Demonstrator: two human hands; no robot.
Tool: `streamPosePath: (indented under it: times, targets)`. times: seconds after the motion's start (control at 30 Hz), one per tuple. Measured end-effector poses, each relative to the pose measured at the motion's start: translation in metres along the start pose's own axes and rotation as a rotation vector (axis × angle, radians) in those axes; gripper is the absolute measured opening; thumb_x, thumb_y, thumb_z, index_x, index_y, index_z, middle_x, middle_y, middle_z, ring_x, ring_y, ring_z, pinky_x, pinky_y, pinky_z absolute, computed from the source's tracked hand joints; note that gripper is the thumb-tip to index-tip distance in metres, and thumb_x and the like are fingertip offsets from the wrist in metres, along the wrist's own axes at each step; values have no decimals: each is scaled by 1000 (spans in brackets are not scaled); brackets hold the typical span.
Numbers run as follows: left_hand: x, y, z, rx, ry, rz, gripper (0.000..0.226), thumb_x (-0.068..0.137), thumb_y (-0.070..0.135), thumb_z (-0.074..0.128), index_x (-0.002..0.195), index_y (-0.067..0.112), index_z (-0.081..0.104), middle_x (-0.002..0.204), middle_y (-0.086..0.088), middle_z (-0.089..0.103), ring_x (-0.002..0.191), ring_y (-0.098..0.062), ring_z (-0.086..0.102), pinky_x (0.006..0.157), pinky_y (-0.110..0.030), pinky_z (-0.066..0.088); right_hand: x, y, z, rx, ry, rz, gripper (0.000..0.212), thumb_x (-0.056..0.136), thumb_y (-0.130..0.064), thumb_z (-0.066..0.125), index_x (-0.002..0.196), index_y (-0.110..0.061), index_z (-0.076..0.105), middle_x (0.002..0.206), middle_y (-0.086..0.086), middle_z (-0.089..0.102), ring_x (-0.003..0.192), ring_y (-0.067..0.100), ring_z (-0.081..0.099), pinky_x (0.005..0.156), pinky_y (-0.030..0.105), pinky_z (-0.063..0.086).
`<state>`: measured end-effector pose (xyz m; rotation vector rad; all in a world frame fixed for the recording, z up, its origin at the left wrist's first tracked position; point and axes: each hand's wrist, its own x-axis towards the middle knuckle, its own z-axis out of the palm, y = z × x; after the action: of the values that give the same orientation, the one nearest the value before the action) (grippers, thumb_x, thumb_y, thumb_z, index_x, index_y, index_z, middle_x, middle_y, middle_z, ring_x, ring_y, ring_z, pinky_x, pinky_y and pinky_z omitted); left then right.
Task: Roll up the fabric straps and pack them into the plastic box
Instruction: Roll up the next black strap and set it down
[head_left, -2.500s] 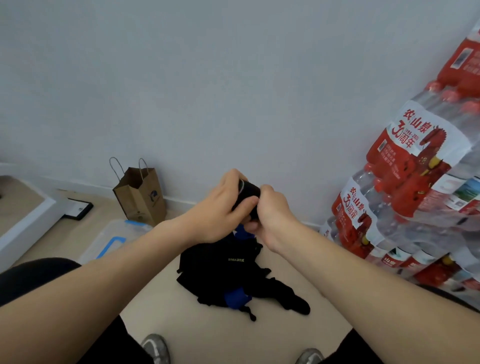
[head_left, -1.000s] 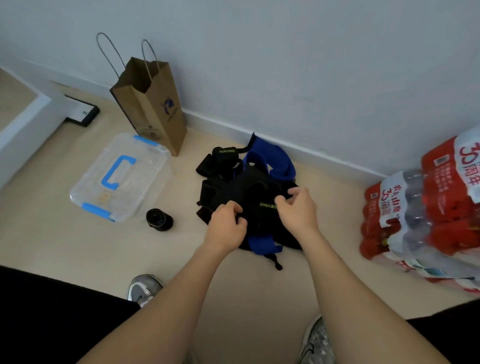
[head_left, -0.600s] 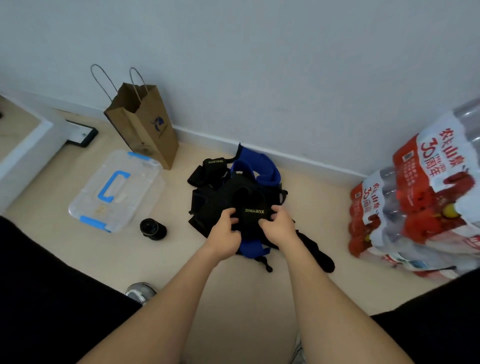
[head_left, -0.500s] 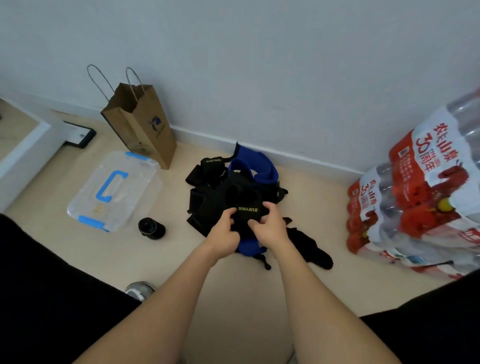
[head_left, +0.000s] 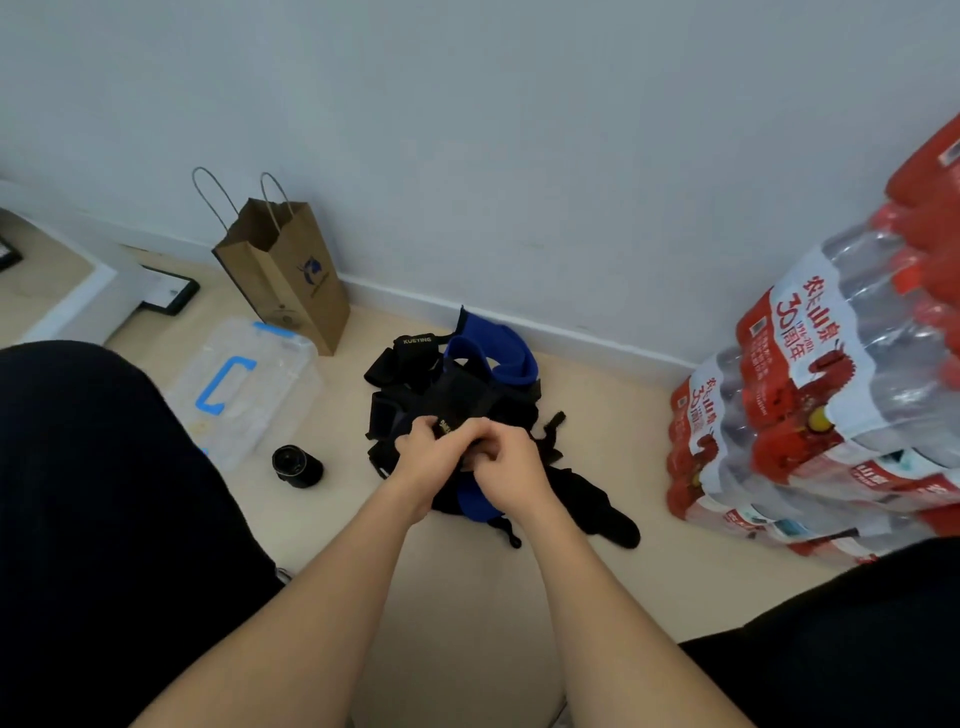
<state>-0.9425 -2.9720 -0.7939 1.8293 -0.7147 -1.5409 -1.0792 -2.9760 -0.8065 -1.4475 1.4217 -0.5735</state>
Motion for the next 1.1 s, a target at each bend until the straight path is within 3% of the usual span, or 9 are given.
streamPosePath:
  times: [0.13, 0.3, 0.4, 0.63, 0.77, 0.83, 0.9, 0.97, 1.1]
  targets:
    - [-9, 15, -4, 64, -46, 60, 106, 64, 73, 87, 150, 24, 47, 147, -4, 48, 124, -24, 62, 101, -47, 61, -3, -17, -15, -193, -26, -117, 20, 95, -12, 72, 96, -31, 77, 83, -10, 76, 78, 2, 71, 67, 15, 54]
    - [-16, 26, -9, 13, 68, 159, 26, 98, 35, 76, 117, 20, 70, 134, -11, 63, 110, -27, 72, 85, -47, 68, -1, -21, -37, -191, 145, -95, 12, 88, -19, 81, 79, -26, 78, 73, -11, 75, 71, 2, 68, 68, 25, 55]
    - [-23, 25, -15, -80, 95, 239, 10, 107, 25, 66, 111, 18, 72, 113, -8, 77, 108, -29, 75, 92, -49, 65, -4, -16, -36, -211, 237, -25, 31, 90, -32, 83, 66, -25, 65, 62, -8, 66, 60, -1, 62, 54, 19, 44]
    - [-32, 20, -41, -536, 50, 152, 22, 115, 16, 48, 131, 4, 57, 126, -15, 69, 113, -27, 71, 90, -39, 61, -25, 10, -53, -10, 466, 384, 21, 106, -25, 68, 106, -18, 47, 100, 9, 68, 57, 22, 77, 63, 48, 67]
    - [-34, 11, -49, -291, -90, 127, 19, 114, 14, 49, 125, 4, 62, 128, -18, 70, 118, -31, 71, 103, -47, 61, -37, 20, -55, -36, 679, 390, 21, 106, -31, 67, 104, -14, 54, 102, 15, 71, 82, 34, 75, 78, 54, 65]
    - [-36, 5, -50, -206, -88, 156, 18, 113, 13, 53, 121, 6, 67, 122, -17, 74, 115, -32, 73, 97, -46, 64, -38, 11, -57, 155, 757, 331, 15, 107, -25, 64, 102, -16, 53, 95, 13, 75, 78, 31, 78, 76, 54, 66]
    - [-39, -2, -53, -71, -84, 217, 15, 110, 17, 60, 118, 11, 71, 114, -11, 78, 111, -30, 76, 91, -45, 66, -36, -8, -63, 491, 734, 266, 3, 110, -15, 57, 109, -17, 55, 94, 13, 79, 74, 28, 82, 70, 50, 69]
    - [-42, -11, -58, 128, -147, 286, 14, 101, 24, 75, 113, 17, 75, 107, -4, 81, 105, -24, 78, 89, -44, 66, -31, -28, -73, 682, 680, 247, 16, 110, -7, 50, 121, -16, 58, 107, 12, 77, 85, 31, 82, 72, 48, 70]
    - [-48, -28, -53, 520, -230, 320, 34, 76, 17, 96, 102, 25, 77, 95, 6, 81, 93, -9, 77, 80, -27, 61, -28, -49, -87, 647, 583, 386, 32, 99, 5, 49, 126, -4, 64, 112, 16, 74, 98, 35, 77, 81, 50, 69]
